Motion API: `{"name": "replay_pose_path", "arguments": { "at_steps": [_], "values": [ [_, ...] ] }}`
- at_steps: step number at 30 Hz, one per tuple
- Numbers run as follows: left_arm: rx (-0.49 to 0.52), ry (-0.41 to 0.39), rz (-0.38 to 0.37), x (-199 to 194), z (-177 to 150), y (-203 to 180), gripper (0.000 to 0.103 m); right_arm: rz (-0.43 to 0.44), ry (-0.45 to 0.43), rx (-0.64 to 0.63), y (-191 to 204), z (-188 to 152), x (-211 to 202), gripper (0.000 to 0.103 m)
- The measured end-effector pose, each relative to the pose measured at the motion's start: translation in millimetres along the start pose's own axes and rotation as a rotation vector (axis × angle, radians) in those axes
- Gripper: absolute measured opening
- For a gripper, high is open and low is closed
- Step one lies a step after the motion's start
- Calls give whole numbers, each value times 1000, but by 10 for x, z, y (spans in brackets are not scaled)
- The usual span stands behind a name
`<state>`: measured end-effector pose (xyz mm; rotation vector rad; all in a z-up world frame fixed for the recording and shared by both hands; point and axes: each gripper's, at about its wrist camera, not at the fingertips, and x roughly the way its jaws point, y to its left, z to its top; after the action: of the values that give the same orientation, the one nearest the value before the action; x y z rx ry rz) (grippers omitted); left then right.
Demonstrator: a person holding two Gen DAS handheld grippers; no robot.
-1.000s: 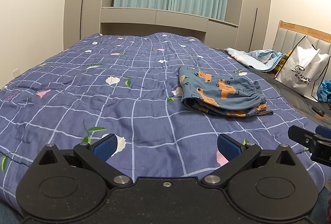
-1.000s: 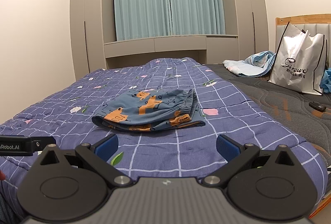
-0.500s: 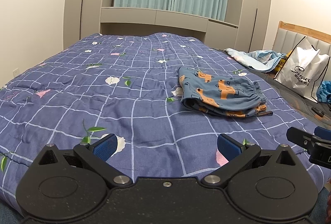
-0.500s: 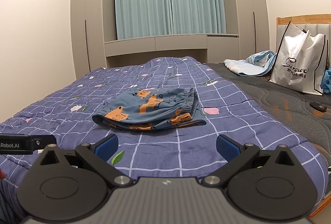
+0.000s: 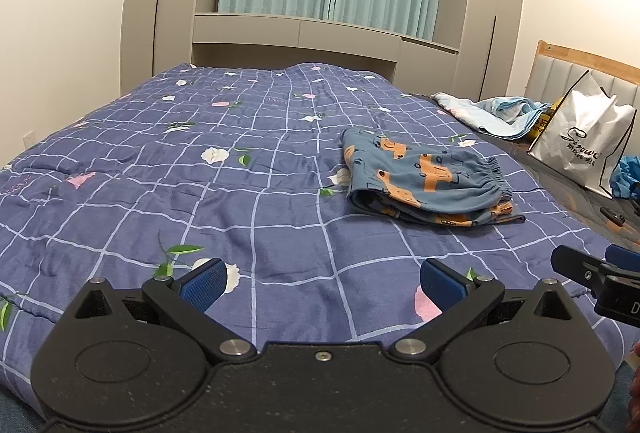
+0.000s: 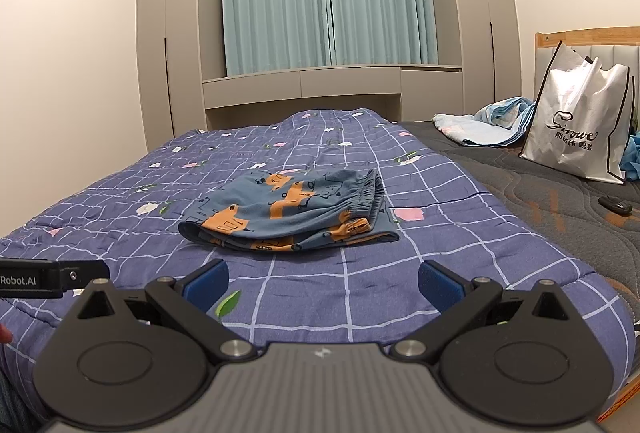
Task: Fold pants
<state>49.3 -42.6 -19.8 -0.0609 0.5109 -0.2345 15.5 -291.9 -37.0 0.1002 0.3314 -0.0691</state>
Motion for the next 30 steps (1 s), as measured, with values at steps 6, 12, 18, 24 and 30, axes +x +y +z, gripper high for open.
{"name": "replay_pose_path", "arguments": {
  "at_steps": [6,12,18,24,30],
  "values": [
    [-1,5,17,-6,4,-15,103,0,1,0,-2,6,-1,103],
    [7,10,5,-15,-10,-39,103,1,2,0,1,3,-4,103],
    [24,0,2,-36,-19,-62,102,5,7,-2,-3,-4,14,103],
    [23,3,2,-35,-24,-53,103,5,8,-2,-3,-7,13,103],
    [23,4,1,-34,-27,-54,103,5,8,-2,-2,-6,14,103]
  ]
}}
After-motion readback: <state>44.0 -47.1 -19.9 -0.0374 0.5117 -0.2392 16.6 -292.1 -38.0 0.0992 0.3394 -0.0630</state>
